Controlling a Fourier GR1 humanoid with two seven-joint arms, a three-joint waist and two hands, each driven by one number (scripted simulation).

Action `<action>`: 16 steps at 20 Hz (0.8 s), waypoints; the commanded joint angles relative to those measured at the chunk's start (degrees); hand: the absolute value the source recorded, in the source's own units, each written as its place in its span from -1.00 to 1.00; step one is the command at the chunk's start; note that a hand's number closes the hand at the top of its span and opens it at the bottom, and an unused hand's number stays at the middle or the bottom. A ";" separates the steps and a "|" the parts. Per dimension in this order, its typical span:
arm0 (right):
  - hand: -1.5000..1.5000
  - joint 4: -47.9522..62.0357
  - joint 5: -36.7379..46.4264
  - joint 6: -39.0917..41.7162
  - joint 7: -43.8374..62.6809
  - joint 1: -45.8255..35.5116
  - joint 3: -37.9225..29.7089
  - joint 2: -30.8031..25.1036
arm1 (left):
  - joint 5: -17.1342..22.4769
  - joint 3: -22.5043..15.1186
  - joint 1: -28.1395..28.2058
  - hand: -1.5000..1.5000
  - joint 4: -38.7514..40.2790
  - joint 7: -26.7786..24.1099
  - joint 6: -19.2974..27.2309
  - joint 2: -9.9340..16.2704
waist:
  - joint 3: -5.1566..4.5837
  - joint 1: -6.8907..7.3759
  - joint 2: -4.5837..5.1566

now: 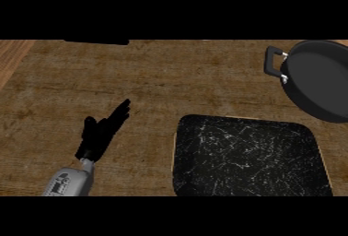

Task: Pick the bell pepper from the tray and place it in the pot

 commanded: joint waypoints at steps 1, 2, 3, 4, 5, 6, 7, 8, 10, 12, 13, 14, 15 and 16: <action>1.00 2.16 7.61 -5.08 0.23 -5.09 5.01 4.06 | -0.55 -0.55 1.08 0.00 -0.34 -0.62 0.25 -0.62 | -0.04 0.23 -0.01; 1.00 2.02 9.62 -9.86 0.11 -4.56 5.91 4.87 | -0.68 -0.56 2.94 0.00 -0.35 -1.93 -0.04 -0.14 | -0.05 0.10 -0.08; 1.00 3.43 11.17 -11.75 -0.77 -4.54 6.41 4.34 | 0.22 0.20 1.51 0.00 -2.10 1.24 -0.55 0.84 | 0.00 -0.17 -0.15; 1.00 3.10 13.34 -13.81 2.78 -7.41 7.67 4.40 | 0.05 0.15 -0.65 0.00 1.42 -0.82 -0.69 -0.57 | -0.09 -0.02 0.29; 1.00 3.04 15.17 -16.24 2.48 -6.38 8.99 5.90 | -0.88 -0.46 1.05 0.00 -1.55 1.21 1.35 -0.93 | -0.07 -0.69 -0.34; 1.00 3.96 17.40 -18.22 3.28 -7.22 10.41 6.31 | -1.51 -0.46 1.29 0.00 0.84 -1.90 0.75 -0.72 | -0.09 -0.14 0.12; 1.00 4.64 19.28 -18.54 5.91 -8.88 11.67 7.10 | -0.26 -0.34 -0.86 0.00 -1.35 2.43 0.72 -1.29 | -0.08 -0.31 -0.12; 1.00 5.33 21.00 -18.99 8.06 -9.70 12.99 8.86 | -0.70 0.10 2.16 0.00 -2.50 0.72 0.42 0.48 | -0.11 -0.06 -0.32; 1.00 9.47 23.26 -14.70 9.87 -11.12 15.05 10.47 | -0.79 0.14 0.44 0.00 0.01 -0.69 0.09 -0.53 | -0.14 -0.42 -0.01; 1.00 10.91 26.24 -10.66 14.12 -11.52 18.22 12.00 | 0.28 1.56 0.86 0.00 1.32 -2.02 -2.44 1.85 | -0.24 -0.49 -0.01; 1.00 12.47 27.56 -11.13 17.14 -11.34 19.17 13.70 | -0.16 0.49 1.53 0.00 -0.57 -0.67 -1.01 0.40 | -0.18 -0.14 -0.08; 1.00 14.56 26.55 -7.10 19.07 -13.29 18.14 14.31 | 0.40 0.80 1.09 0.00 -1.64 0.68 -1.34 0.73 | -0.15 -0.27 -0.20; -1.00 15.34 28.61 -7.59 19.16 -13.40 19.68 14.01 | -0.71 0.80 0.54 0.00 0.62 -0.69 -0.06 -0.21 | -0.16 -0.83 -0.06; -1.00 16.14 29.07 -7.73 21.46 -13.89 19.89 16.87 | -0.57 1.36 0.99 0.00 -0.43 -0.54 -0.34 0.73 | -0.14 -0.92 -0.25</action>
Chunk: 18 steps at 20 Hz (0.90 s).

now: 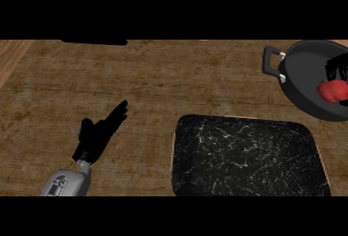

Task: Pick the bell pepper from the tray and place it in the pot

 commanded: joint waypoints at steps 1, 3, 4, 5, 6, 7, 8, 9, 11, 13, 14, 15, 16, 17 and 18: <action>-1.00 4.54 4.17 1.85 6.36 -1.80 3.15 6.76 | -0.35 -0.21 -1.85 0.00 0.31 2.16 1.08 -1.46 | 0.05 -0.71 -0.05; -1.00 7.14 3.37 1.80 0.58 -2.17 1.39 5.73 | 0.21 1.49 -1.16 0.00 2.42 -0.60 0.20 -0.72 | 0.07 -1.34 -0.07; -1.00 7.21 0.33 2.65 -0.57 -3.21 -1.51 6.67 | -0.95 0.40 0.81 0.00 0.67 -0.83 1.19 -0.98 | 0.10 -1.03 -0.12; -1.00 6.65 -2.34 4.47 -3.65 -3.62 -3.84 5.71 | 0.99 1.63 0.35 0.00 -0.15 -0.17 -1.14 0.70 | 0.13 -1.03 -0.15; -1.00 5.73 -5.92 3.21 -4.58 -2.01 -6.98 8.67 | -0.02 1.57 -0.58 0.00 1.21 -0.63 0.71 -0.47 | 0.15 -1.75 -0.21; -1.00 6.50 -8.53 3.64 -5.08 -2.37 -9.64 8.50 | 0.05 0.43 0.94 0.00 -0.75 -0.59 0.34 -0.94 | 0.22 -1.17 -0.21; -1.00 6.13 -11.97 4.72 -6.23 -4.41 -13.09 7.64 | 0.69 1.15 0.10 0.00 -0.10 -0.02 -0.58 -0.04 | 0.26 -1.29 -0.16; -1.00 5.75 -13.70 5.36 -8.15 -3.17 -14.62 8.31 | 0.91 1.81 1.04 0.00 -0.49 0.01 -0.57 0.66 | 0.18 -2.19 -0.67; -1.00 7.44 -18.28 10.21 -7.66 -6.46 -19.27 6.81 | -0.15 0.58 1.05 0.00 0.29 0.29 0.76 -1.06 | 0.19 -1.62 -0.27; -1.00 9.06 -23.24 9.49 -5.44 -6.63 -24.37 7.66 | 1.19 2.86 1.36 0.00 -0.92 -0.65 -2.21 3.02 | 0.17 -1.50 -0.45; -1.00 9.34 -24.59 11.87 -6.40 -7.18 -25.75 5.75 | 1.46 3.13 0.49 0.00 -0.11 0.40 -1.15 1.79 | 0.15 -2.02 -0.35; -1.00 10.64 -26.65 10.22 -3.20 -8.51 -28.08 5.66 | 0.96 1.48 1.15 0.00 -0.73 0.63 -0.42 -0.11 | 0.17 -1.38 -0.15; -1.00 11.12 -27.91 9.67 -3.54 -7.98 -29.47 4.43 | -0.12 1.32 0.68 0.00 -1.32 1.40 0.33 0.40 | 0.21 -1.42 -0.09; -1.00 11.57 -29.34 12.23 -2.31 -9.41 -30.99 0.68 | 0.00 0.97 1.87 0.00 -0.83 -0.53 -0.33 0.05 | 0.14 -1.80 -0.20; -1.00 12.29 -30.65 10.55 -2.22 -8.86 -32.42 0.97 | -0.55 0.89 2.49 0.00 -0.28 -1.52 -0.40 0.38 | 0.20 -0.92 0.31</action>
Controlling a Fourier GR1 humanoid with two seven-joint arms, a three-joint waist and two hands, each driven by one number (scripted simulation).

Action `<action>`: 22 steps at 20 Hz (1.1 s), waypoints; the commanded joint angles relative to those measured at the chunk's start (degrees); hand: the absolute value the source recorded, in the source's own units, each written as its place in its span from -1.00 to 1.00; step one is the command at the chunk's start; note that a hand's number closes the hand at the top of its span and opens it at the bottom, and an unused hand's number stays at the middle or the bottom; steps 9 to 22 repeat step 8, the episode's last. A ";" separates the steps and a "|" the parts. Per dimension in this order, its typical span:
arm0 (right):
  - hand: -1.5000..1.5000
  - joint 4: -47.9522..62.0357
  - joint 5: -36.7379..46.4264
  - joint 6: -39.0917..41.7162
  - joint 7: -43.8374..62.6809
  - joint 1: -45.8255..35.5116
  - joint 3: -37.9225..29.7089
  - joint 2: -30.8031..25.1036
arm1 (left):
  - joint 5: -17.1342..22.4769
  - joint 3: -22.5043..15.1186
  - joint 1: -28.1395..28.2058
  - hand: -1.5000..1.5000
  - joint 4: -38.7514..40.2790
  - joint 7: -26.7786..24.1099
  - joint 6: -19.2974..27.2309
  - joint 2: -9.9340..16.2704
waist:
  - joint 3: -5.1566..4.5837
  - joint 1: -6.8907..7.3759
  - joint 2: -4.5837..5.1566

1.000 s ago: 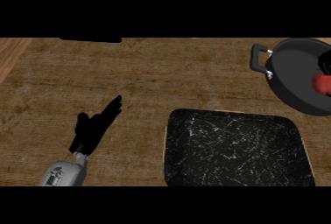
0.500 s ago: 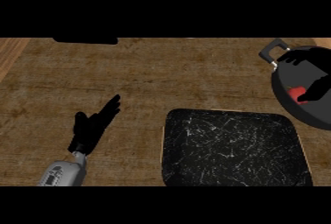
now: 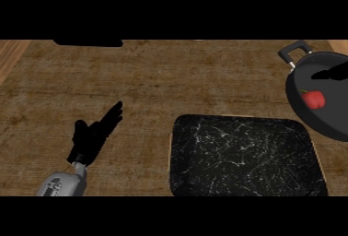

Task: Pick the bell pepper from the tray and place it in the pot

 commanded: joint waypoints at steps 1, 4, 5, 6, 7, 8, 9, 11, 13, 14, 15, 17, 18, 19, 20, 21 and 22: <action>-1.00 2.51 -6.90 0.74 3.56 -2.30 -7.26 -3.93 | -0.70 -1.09 0.50 0.00 -0.89 -0.37 0.61 -1.29 | 0.00 0.31 0.19; -1.00 3.08 -9.56 3.14 1.50 0.08 -9.97 -7.56 | -0.33 0.33 -1.24 0.00 -0.21 0.36 0.66 -0.55 | 0.11 0.58 0.75; -1.00 3.13 -10.59 5.05 1.41 0.38 -10.99 -9.84 | -0.55 -0.24 -0.19 0.00 -1.36 0.18 0.57 -0.61 | 0.11 0.43 0.50; -1.00 3.28 -10.96 5.36 3.32 -0.51 -11.34 -9.50 | 0.03 -0.31 -0.96 0.00 -0.69 2.03 -0.06 -0.72 | 0.09 0.71 0.61; -1.00 3.60 -11.94 7.55 3.15 0.15 -12.34 -12.32 | -0.87 -0.97 1.83 0.00 -1.76 -0.50 0.35 -0.76 | 0.13 1.00 0.59; -1.00 3.39 -12.37 8.72 2.78 0.62 -12.73 -12.45 | 0.42 0.25 -1.09 0.00 -2.56 1.95 -0.17 -0.23 | 0.17 0.88 0.65; -1.00 3.39 -12.37 8.72 2.78 0.62 -12.73 -12.45 | 0.42 0.25 -1.09 0.00 -2.56 1.95 -0.17 -0.23 | 0.17 0.88 0.65; -1.00 3.39 -12.37 8.72 2.78 0.62 -12.73 -12.45 | 0.42 0.25 -1.09 0.00 -2.56 1.95 -0.17 -0.23 | 0.17 0.88 0.65; -1.00 3.39 -12.37 8.72 2.78 0.62 -12.73 -12.45 | 0.42 0.25 -1.09 0.00 -2.56 1.95 -0.17 -0.23 | 0.17 0.88 0.65; -1.00 3.39 -12.37 8.72 2.78 0.62 -12.73 -12.45 | 0.42 0.25 -1.09 0.00 -2.56 1.95 -0.17 -0.23 | 0.17 0.88 0.65; -1.00 3.39 -12.37 8.72 2.78 0.62 -12.73 -12.45 | 0.42 0.25 -1.09 0.00 -2.56 1.95 -0.17 -0.23 | 0.17 0.88 0.65; -1.00 3.39 -12.37 8.72 2.78 0.62 -12.73 -12.45 | 0.42 0.25 -1.09 0.00 -2.56 1.95 -0.17 -0.23 | 0.17 0.88 0.65; -1.00 3.39 -12.37 8.72 2.78 0.62 -12.73 -12.45 | 0.42 0.25 -1.09 0.00 -2.56 1.95 -0.17 -0.23 | 0.17 0.88 0.65; -1.00 3.39 -12.37 8.72 2.78 0.62 -12.73 -12.45 | 0.42 0.25 -1.09 0.00 -2.56 1.95 -0.17 -0.23 | 0.17 0.88 0.65; -1.00 3.39 -12.37 8.72 2.78 0.62 -12.73 -12.45 | 0.42 0.25 -1.09 0.00 -2.56 1.95 -0.17 -0.23 | 0.17 0.88 0.65; -1.00 3.39 -12.37 8.72 2.78 0.62 -12.73 -12.45 | 0.42 0.25 -1.09 0.00 -2.56 1.95 -0.17 -0.23 | 0.17 0.88 0.65; -1.00 3.39 -12.37 8.72 2.78 0.62 -12.73 -12.45 | 0.42 0.25 -1.09 0.00 -2.56 1.95 -0.17 -0.23 | 0.17 0.88 0.65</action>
